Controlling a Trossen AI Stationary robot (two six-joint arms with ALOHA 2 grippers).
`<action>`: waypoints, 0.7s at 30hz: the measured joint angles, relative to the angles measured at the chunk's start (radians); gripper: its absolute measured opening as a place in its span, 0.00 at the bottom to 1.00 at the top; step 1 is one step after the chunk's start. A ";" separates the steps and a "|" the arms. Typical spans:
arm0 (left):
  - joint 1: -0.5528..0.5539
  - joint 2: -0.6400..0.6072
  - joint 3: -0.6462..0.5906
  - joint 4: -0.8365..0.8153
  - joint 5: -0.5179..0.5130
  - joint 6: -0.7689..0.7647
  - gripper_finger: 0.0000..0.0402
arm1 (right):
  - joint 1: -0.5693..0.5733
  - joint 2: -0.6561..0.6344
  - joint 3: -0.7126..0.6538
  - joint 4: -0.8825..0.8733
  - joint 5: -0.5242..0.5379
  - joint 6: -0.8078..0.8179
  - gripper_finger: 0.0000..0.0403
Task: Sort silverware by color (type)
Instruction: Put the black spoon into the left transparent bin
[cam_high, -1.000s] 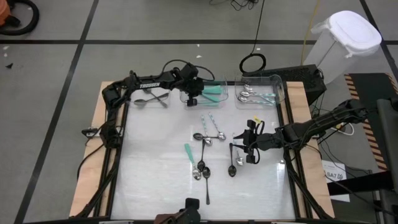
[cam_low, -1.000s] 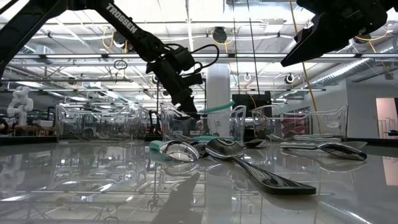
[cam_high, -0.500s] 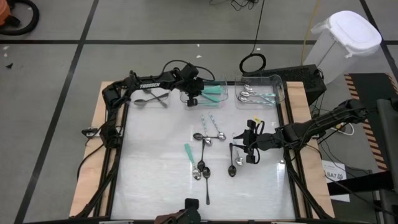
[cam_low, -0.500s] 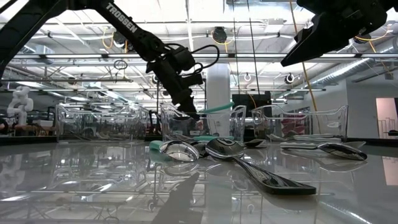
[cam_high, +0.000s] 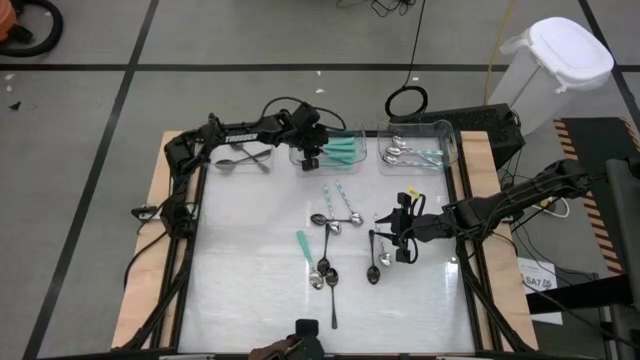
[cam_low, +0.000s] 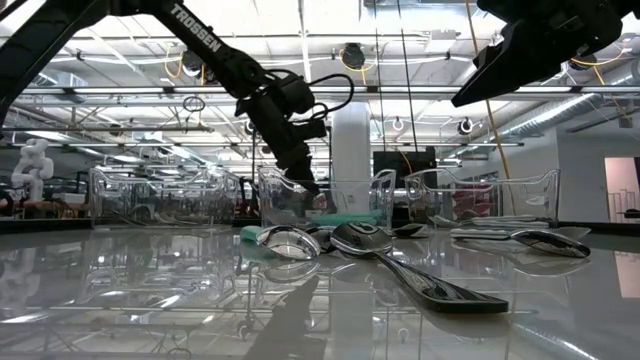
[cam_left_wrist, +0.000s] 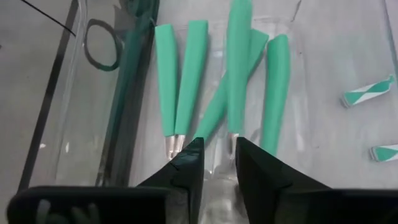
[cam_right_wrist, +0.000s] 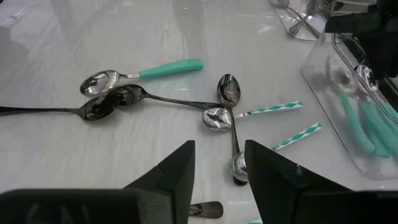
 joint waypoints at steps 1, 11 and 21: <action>-0.001 0.000 0.000 0.000 0.000 -0.001 0.24 | 0.000 0.000 0.000 0.000 0.000 0.000 0.34; -0.049 -0.010 0.000 -0.008 -0.186 -0.068 0.25 | 0.000 0.000 0.000 0.000 0.000 0.000 0.34; -0.245 -0.107 0.000 -0.115 -0.327 -0.126 0.25 | 0.000 0.000 0.000 -0.007 0.000 0.001 0.34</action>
